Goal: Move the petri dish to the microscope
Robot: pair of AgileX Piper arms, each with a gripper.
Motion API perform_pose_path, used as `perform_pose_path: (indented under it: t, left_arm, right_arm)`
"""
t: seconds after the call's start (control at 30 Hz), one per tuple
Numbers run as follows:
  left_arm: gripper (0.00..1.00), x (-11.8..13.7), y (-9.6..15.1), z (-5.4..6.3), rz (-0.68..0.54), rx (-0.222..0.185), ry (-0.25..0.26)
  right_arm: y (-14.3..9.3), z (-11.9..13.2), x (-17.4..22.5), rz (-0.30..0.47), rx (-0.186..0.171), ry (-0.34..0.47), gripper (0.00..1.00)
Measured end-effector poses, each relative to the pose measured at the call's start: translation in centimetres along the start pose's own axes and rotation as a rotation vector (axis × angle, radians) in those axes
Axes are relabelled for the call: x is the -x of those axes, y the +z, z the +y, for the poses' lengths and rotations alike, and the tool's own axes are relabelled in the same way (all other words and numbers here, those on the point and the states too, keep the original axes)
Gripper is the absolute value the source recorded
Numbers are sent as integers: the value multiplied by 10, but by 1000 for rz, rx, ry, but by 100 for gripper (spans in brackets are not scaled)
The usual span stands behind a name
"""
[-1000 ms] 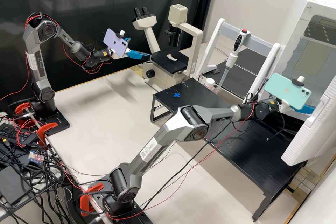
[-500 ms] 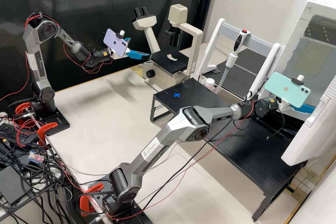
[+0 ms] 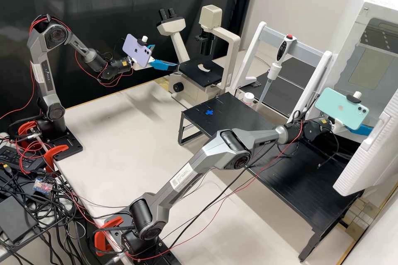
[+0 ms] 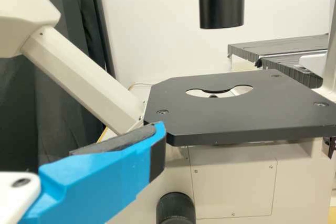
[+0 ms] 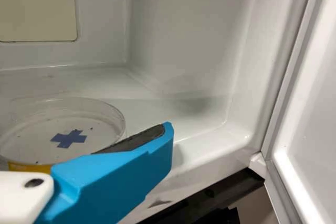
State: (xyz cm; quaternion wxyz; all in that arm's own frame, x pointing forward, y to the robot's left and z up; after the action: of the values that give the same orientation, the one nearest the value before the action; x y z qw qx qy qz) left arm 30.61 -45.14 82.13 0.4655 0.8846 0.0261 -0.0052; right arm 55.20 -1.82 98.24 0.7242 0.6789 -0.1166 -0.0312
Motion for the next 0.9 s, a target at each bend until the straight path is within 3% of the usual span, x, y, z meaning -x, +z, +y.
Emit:
perform_pose_path:
  t: [0.9]
  left_arm:
    - [100,0,0,0,0,0,0]
  right_arm:
    - [-5,-1,0,-1,-1,-2,0]
